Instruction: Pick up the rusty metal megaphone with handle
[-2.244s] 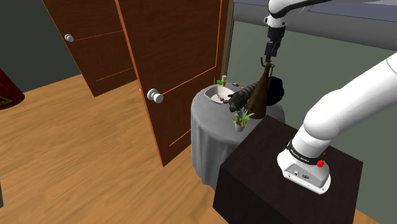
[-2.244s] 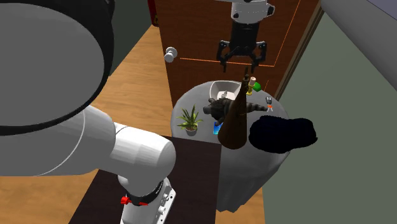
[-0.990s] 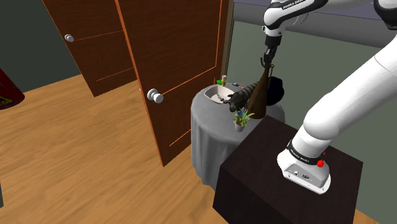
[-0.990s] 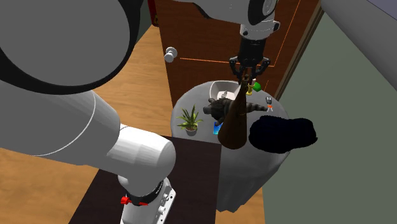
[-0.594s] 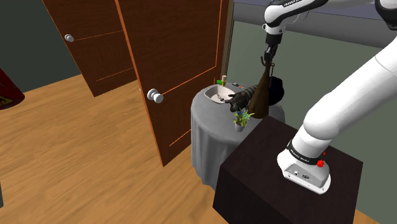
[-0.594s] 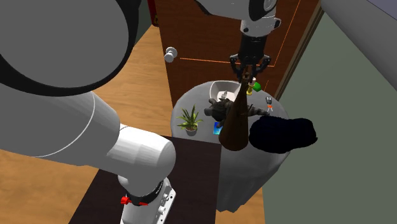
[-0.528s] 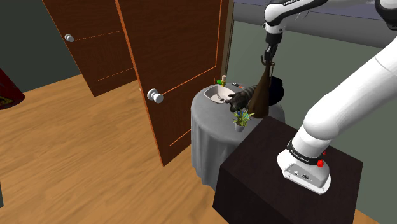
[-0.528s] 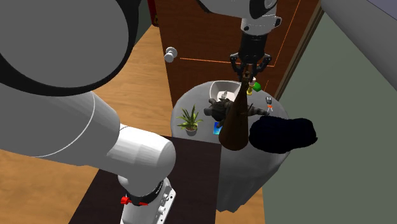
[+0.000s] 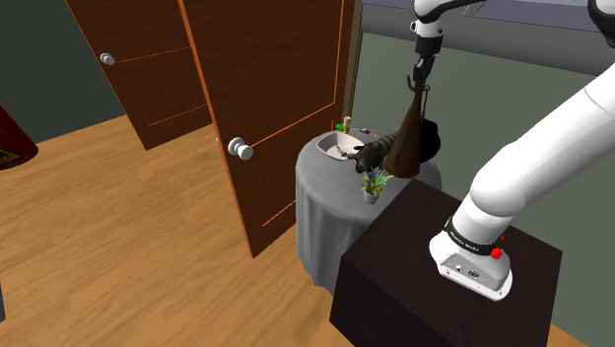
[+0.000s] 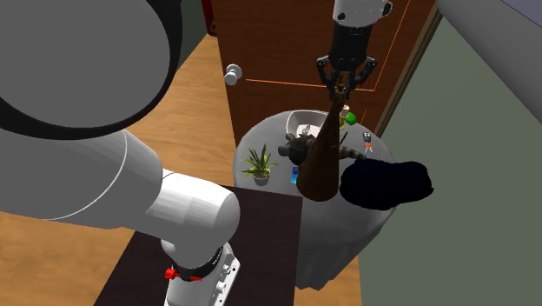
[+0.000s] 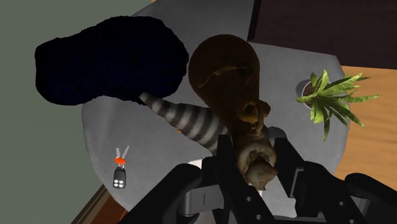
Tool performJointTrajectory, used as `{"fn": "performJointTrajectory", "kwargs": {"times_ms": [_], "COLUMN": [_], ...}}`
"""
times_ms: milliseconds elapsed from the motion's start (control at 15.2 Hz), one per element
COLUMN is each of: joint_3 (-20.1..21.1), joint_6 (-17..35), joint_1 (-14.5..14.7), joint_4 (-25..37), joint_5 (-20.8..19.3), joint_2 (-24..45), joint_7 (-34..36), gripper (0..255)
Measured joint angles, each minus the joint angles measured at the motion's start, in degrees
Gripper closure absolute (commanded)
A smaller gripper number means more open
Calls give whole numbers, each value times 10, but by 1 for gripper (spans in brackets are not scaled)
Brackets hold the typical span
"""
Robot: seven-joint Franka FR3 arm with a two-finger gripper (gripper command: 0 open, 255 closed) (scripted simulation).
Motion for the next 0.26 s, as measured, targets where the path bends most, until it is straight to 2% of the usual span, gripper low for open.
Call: {"fn": "performJointTrajectory", "kwargs": {"times_ms": [264], "joint_3": [4], "joint_6": [-30], "joint_1": [1], "joint_4": [26], "joint_5": [1], "joint_2": [-5], "joint_7": [-1], "gripper": [255]}}
